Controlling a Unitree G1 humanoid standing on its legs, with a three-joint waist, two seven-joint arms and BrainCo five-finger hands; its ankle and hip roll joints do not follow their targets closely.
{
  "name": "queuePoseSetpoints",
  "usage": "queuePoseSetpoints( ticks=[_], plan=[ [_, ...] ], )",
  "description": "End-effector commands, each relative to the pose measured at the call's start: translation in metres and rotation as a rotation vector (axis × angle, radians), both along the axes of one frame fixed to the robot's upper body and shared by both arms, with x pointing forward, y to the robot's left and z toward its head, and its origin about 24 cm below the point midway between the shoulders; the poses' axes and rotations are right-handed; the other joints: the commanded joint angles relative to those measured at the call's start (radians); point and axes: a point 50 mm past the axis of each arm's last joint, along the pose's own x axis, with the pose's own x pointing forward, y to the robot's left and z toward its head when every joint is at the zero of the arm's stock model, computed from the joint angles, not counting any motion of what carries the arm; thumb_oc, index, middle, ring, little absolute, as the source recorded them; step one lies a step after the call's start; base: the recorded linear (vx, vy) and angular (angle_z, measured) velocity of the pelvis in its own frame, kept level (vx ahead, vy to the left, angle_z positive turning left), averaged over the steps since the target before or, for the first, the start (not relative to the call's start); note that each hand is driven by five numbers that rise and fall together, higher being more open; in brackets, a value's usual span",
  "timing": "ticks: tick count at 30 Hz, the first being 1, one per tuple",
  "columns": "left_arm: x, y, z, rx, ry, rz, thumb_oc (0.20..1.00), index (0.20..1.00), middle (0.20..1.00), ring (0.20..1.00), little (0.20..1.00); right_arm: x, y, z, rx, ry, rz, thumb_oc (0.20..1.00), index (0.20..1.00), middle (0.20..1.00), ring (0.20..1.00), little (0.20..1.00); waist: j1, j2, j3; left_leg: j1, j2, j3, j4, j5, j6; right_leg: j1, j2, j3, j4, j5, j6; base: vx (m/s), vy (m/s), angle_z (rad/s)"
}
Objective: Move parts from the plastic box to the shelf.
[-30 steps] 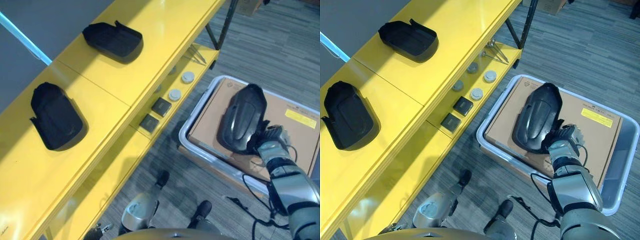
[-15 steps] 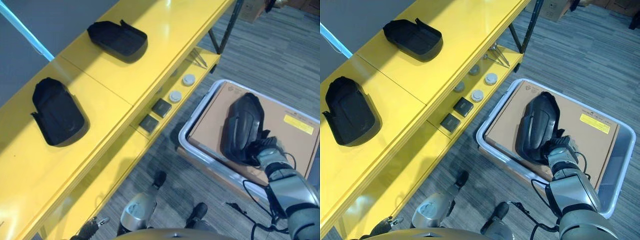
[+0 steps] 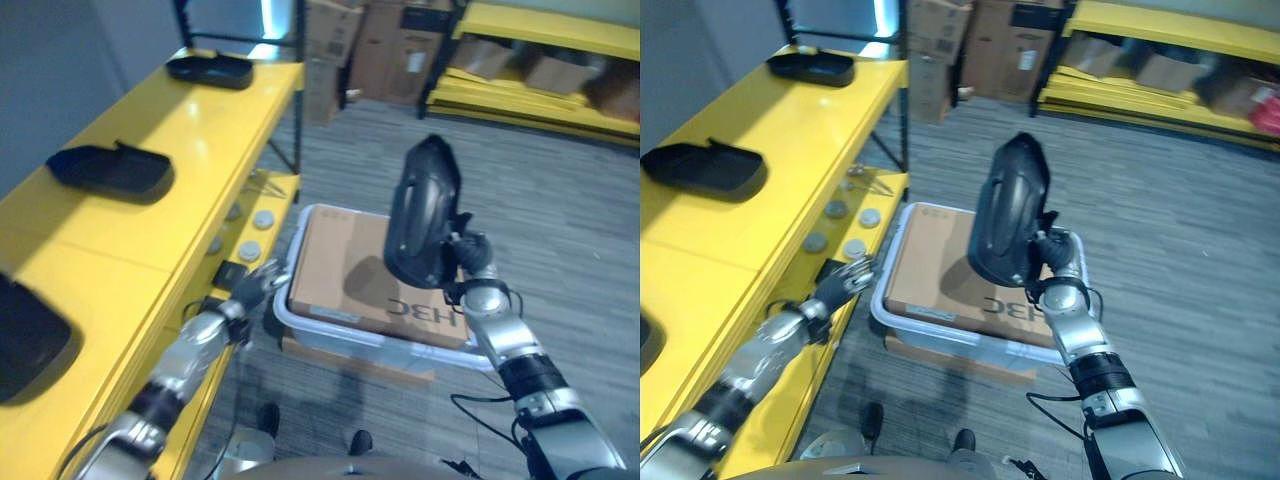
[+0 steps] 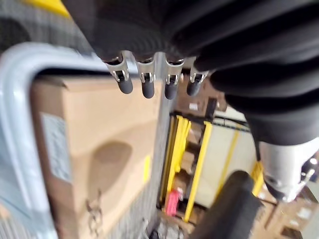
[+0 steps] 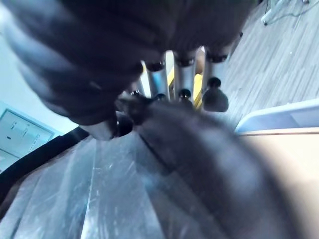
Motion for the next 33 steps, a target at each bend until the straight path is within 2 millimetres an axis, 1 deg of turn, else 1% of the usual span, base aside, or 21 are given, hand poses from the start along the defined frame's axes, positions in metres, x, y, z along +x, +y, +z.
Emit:
queuePoseSetpoints(
  ticks=[1, 4, 5, 6, 7, 8, 11, 12, 16, 22, 25, 28, 29, 33],
  plan=[
    [0.004, -0.015, -0.017, -0.032, 0.144, 0.078, 1.000, 1.000, 1.000, 1.000, 1.000, 0.024, 0.015, 0.024, -0.079, -0.030, 0.117, 0.200, 0.200, 0.200, 0.200, 0.200, 0.017, 0.005, -0.056, -0.025, -0.006, 0.016, 0.016, -0.045, 0.040, -0.016, 0.023, 0.010, 0.034, -0.012, -0.010, 0.02, -0.005, -0.31],
    [0.014, -0.027, -0.014, -0.026, 0.173, 0.068, 1.000, 1.000, 1.000, 1.000, 1.000, 0.028, 0.025, 0.019, -0.080, 0.009, 0.171, 0.200, 0.200, 0.200, 0.200, 0.200, -0.007, 0.006, -0.070, -0.011, -0.003, 0.032, 0.015, -0.049, 0.039, -0.016, 0.025, 0.025, 0.031, -0.006, -0.009, 0.03, -0.005, -0.33],
    [0.023, -0.041, -0.008, -0.006, 0.174, 0.023, 1.000, 1.000, 1.000, 1.000, 1.000, 0.033, 0.040, 0.015, -0.080, 0.054, 0.235, 0.200, 0.200, 0.200, 0.200, 0.200, -0.032, 0.005, -0.086, 0.001, -0.002, 0.047, 0.013, -0.056, 0.039, -0.016, 0.027, 0.040, 0.026, -0.003, -0.005, 0.03, -0.022, -0.33],
    [0.025, -0.052, -0.004, -0.014, 0.170, -0.029, 1.000, 1.000, 1.000, 1.000, 1.000, 0.035, 0.047, 0.012, -0.091, 0.073, 0.267, 0.200, 0.200, 0.200, 0.200, 0.200, -0.041, 0.005, -0.092, 0.005, -0.001, 0.054, 0.014, -0.060, 0.039, -0.016, 0.028, 0.046, 0.022, -0.001, -0.004, 0.03, -0.021, -0.24],
    [0.025, -0.054, -0.003, -0.016, 0.169, -0.032, 1.000, 1.000, 1.000, 1.000, 1.000, 0.035, 0.049, 0.012, -0.092, 0.076, 0.271, 0.200, 0.200, 0.200, 0.200, 0.200, -0.043, 0.006, -0.093, 0.006, -0.001, 0.055, 0.014, -0.060, 0.039, -0.016, 0.028, 0.048, 0.022, -0.001, -0.004, 0.02, -0.011, -0.07],
    [0.026, -0.066, 0.004, -0.016, 0.169, -0.076, 1.000, 1.000, 1.000, 1.000, 1.000, 0.037, 0.057, 0.008, -0.104, 0.088, 0.300, 0.200, 0.200, 0.200, 0.200, 0.200, -0.051, 0.007, -0.100, 0.009, 0.000, 0.062, 0.014, -0.063, 0.038, -0.018, 0.029, 0.054, 0.021, 0.001, -0.002, 0.02, -0.003, -0.06],
    [0.023, -0.086, 0.011, 0.021, 0.163, -0.166, 1.000, 1.000, 1.000, 1.000, 1.000, 0.040, 0.072, 0.004, -0.126, 0.113, 0.349, 0.200, 0.200, 0.200, 0.200, 0.200, -0.062, 0.010, -0.109, 0.014, 0.000, 0.071, 0.018, -0.069, 0.039, -0.020, 0.030, 0.063, 0.022, 0.000, -0.001, 0.03, -0.003, -0.11],
    [0.020, -0.096, 0.015, 0.030, 0.177, -0.205, 1.000, 1.000, 1.000, 1.000, 1.000, 0.041, 0.079, 0.003, -0.157, 0.138, 0.388, 0.200, 0.200, 0.200, 0.200, 0.200, -0.069, 0.009, -0.116, 0.019, -0.001, 0.073, 0.019, -0.075, 0.040, -0.018, 0.031, 0.067, 0.020, -0.002, 0.001, 0.03, -0.003, -0.14],
    [0.018, -0.099, 0.018, 0.022, 0.184, -0.216, 1.000, 1.000, 1.000, 1.000, 1.000, 0.041, 0.088, 0.000, -0.192, 0.166, 0.441, 0.200, 0.200, 0.200, 0.200, 0.200, -0.070, 0.010, -0.125, 0.025, -0.002, 0.077, 0.019, -0.082, 0.040, -0.014, 0.030, 0.070, 0.017, -0.005, 0.003, 0.02, -0.002, -0.02],
    [0.019, -0.098, 0.020, 0.009, 0.180, -0.239, 1.000, 1.000, 1.000, 1.000, 1.000, 0.039, 0.096, -0.005, -0.236, 0.190, 0.510, 0.200, 0.200, 0.200, 0.200, 0.200, -0.069, 0.011, -0.132, 0.031, -0.003, 0.077, 0.017, -0.085, 0.041, -0.011, 0.031, 0.068, 0.020, -0.010, 0.002, 0.01, 0.002, 0.00],
    [0.015, -0.102, 0.026, -0.006, 0.158, -0.273, 1.000, 1.000, 1.000, 1.000, 1.000, 0.036, 0.106, -0.007, -0.271, 0.203, 0.560, 0.200, 0.200, 0.200, 0.200, 0.200, -0.065, 0.012, -0.132, 0.037, -0.006, 0.063, 0.014, -0.086, 0.044, -0.006, 0.033, 0.067, 0.025, -0.017, 0.002, 0.04, 0.002, 0.00],
    [0.017, -0.098, 0.028, 0.004, 0.144, -0.243, 1.000, 1.000, 1.000, 1.000, 1.000, 0.034, 0.106, -0.010, -0.274, 0.218, 0.565, 0.200, 0.200, 0.200, 0.200, 0.200, -0.063, 0.013, -0.131, 0.043, -0.007, 0.062, 0.010, -0.086, 0.045, 0.000, 0.034, 0.065, 0.024, -0.019, 0.001, 0.01, 0.005, 0.00],
    [0.022, -0.090, 0.028, 0.033, 0.110, -0.193, 0.200, 0.200, 0.200, 0.200, 0.200, 0.033, 0.102, -0.013, -0.262, 0.229, 0.555, 0.200, 0.200, 0.200, 0.200, 0.200, -0.061, 0.014, -0.133, 0.045, -0.006, 0.060, 0.009, -0.086, 0.044, 0.001, 0.034, 0.064, 0.025, -0.020, 0.001, 0.00, 0.000, 0.00],
    [0.023, -0.084, 0.026, 0.076, 0.101, -0.198, 0.200, 0.200, 0.200, 0.200, 0.200, 0.032, 0.100, -0.015, -0.238, 0.229, 0.542, 0.200, 0.200, 0.200, 0.200, 0.200, -0.056, 0.015, -0.133, 0.047, -0.007, 0.054, 0.008, -0.086, 0.043, 0.004, 0.034, 0.059, 0.026, -0.022, 0.002, 0.00, 0.000, 0.00]
  ],
)
